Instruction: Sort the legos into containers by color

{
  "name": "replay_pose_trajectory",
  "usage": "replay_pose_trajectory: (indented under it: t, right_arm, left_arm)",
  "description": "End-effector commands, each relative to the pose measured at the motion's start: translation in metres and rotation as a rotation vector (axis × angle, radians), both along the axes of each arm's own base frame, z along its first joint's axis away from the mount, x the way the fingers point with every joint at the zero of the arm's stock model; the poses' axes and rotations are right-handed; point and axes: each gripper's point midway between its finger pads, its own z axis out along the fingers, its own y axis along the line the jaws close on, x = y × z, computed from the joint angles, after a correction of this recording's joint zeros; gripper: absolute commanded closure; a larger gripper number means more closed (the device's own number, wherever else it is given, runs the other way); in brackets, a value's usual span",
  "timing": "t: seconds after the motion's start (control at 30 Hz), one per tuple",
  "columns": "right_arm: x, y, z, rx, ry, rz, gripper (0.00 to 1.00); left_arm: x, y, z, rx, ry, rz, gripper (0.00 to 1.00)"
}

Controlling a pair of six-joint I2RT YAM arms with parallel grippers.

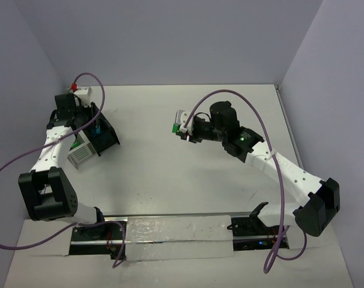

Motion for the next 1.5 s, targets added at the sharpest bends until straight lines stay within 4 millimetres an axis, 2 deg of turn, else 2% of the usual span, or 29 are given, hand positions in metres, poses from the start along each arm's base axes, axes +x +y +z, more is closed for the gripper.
replay_pose_trajectory:
  t: [0.0,0.07,0.2,0.23,0.33,0.4,0.43,0.53,0.57,0.6,0.67,0.7,0.8,0.83,0.93,1.07,1.13,1.17,1.23,1.47]
  right_arm:
    - [0.007,0.001,0.026,0.034,-0.043,-0.008,1.00]
    - [0.007,0.003,0.027,0.036,-0.045,-0.001,1.00]
    - [0.010,0.006,0.030,0.044,-0.048,0.001,1.00]
    - [0.011,0.007,0.032,0.048,-0.048,0.000,1.00]
    - [0.012,0.010,0.036,0.062,-0.050,0.004,1.00]
    - [0.014,0.012,0.040,0.077,-0.049,0.003,1.00]
    - [0.014,0.014,0.041,0.084,-0.047,0.003,1.00]
    - [0.016,0.017,0.046,0.119,-0.023,-0.005,1.00]
    - [0.018,0.020,0.053,0.145,-0.021,-0.009,1.00]
    - [0.019,0.022,0.058,0.165,-0.012,-0.012,1.00]
    - [0.019,0.030,0.061,0.210,0.054,-0.012,1.00]
    - [0.018,0.035,0.071,0.252,0.097,-0.009,1.00]
    - [0.020,0.049,0.087,0.316,0.192,0.018,1.00]
    - [0.018,0.053,0.088,0.335,0.240,0.023,1.00]
    - [0.016,0.064,0.095,0.370,0.347,0.077,1.00]
    - [0.025,0.069,0.099,0.424,0.528,0.055,1.00]
    - [0.035,0.073,0.101,0.456,0.623,0.041,1.00]
    - [0.046,0.072,0.094,0.481,0.722,-0.002,1.00]
    - [0.065,0.070,0.100,0.544,0.851,-0.053,1.00]
    - [0.098,0.062,0.094,0.734,1.164,-0.227,1.00]
  left_arm:
    - [0.003,0.006,-0.002,0.031,-0.007,0.004,0.69]
    - [0.001,0.005,-0.003,0.030,0.004,0.003,0.57]
    - [-0.003,0.003,0.000,0.028,0.006,-0.009,0.42]
    - [-0.004,0.001,0.004,0.025,0.001,-0.021,0.35]
    - [-0.003,-0.003,0.021,0.019,-0.042,-0.041,0.30]
    - [-0.002,-0.007,0.039,0.012,-0.088,-0.064,0.15]
    - [-0.002,-0.009,0.048,0.006,-0.107,-0.074,0.12]
    - [-0.003,-0.020,0.074,-0.032,-0.160,-0.115,0.13]
    - [-0.007,-0.036,0.098,-0.084,-0.222,-0.194,0.14]
    - [-0.006,-0.038,0.105,-0.089,-0.245,-0.205,0.15]
    - [-0.023,-0.073,0.140,-0.190,-0.343,-0.380,0.18]
    - [-0.034,-0.093,0.159,-0.252,-0.397,-0.475,0.20]
    - [-0.059,-0.125,0.182,-0.371,-0.460,-0.655,0.22]
    - [-0.070,-0.136,0.186,-0.420,-0.455,-0.723,0.23]
    - [-0.089,-0.152,0.194,-0.483,-0.462,-0.835,0.23]
    - [-0.098,-0.162,0.199,-0.467,-0.481,-0.868,0.22]
    - [-0.096,-0.160,0.201,-0.420,-0.514,-0.833,0.21]
    - [-0.091,-0.158,0.199,-0.388,-0.529,-0.794,0.20]
    - [-0.089,-0.158,0.204,-0.335,-0.578,-0.739,0.19]
    - [-0.083,-0.175,0.216,-0.315,-0.623,-0.640,0.17]
